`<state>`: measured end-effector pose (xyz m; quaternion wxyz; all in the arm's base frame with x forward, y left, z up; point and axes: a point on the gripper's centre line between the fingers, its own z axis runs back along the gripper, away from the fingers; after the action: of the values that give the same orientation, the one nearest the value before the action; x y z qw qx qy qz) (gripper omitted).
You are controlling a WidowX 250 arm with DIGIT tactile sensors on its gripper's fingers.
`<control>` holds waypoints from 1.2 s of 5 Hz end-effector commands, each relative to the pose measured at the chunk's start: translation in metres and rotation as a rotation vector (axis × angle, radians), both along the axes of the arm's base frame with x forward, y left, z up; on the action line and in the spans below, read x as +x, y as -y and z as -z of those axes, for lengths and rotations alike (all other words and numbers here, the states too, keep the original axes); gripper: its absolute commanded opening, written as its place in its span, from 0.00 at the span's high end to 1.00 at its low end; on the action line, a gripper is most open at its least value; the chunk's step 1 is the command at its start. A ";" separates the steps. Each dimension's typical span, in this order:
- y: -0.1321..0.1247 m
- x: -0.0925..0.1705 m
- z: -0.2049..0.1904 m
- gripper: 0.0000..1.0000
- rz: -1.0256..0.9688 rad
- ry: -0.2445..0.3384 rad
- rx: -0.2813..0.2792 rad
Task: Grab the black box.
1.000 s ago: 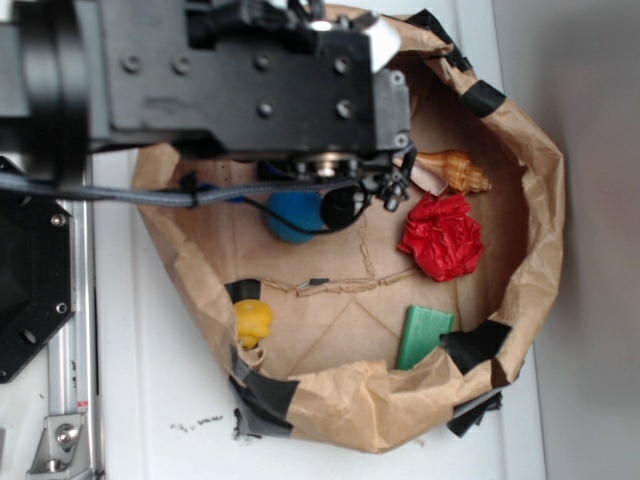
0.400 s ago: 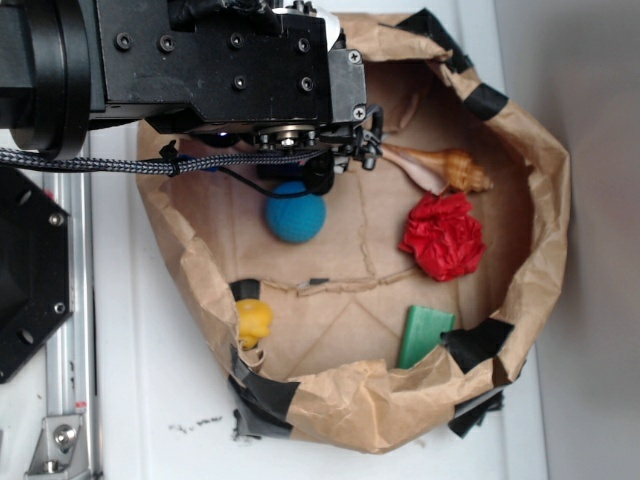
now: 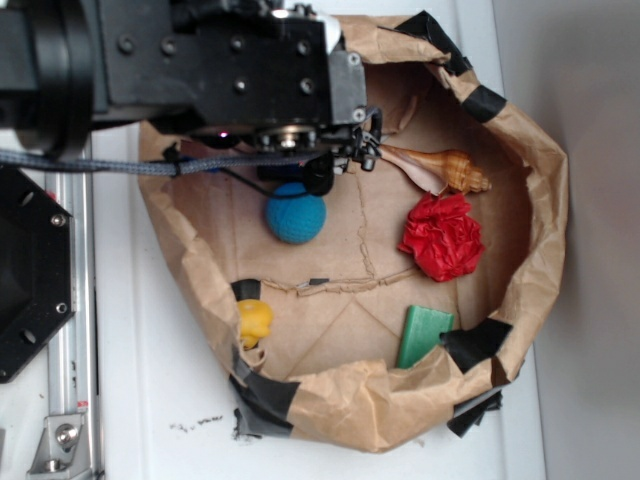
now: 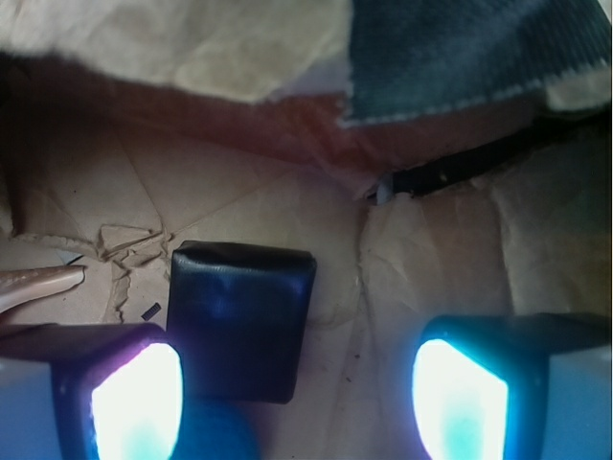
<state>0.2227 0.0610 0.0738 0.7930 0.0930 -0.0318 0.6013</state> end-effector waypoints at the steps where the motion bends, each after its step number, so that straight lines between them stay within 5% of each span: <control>1: -0.014 -0.008 -0.010 0.00 -0.043 0.046 0.007; 3: -0.009 0.015 0.034 0.00 -0.094 0.113 0.077; 6: -0.005 0.013 0.055 0.00 -0.050 0.067 0.111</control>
<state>0.2445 0.0593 0.0165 0.7812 0.1247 -0.0821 0.6061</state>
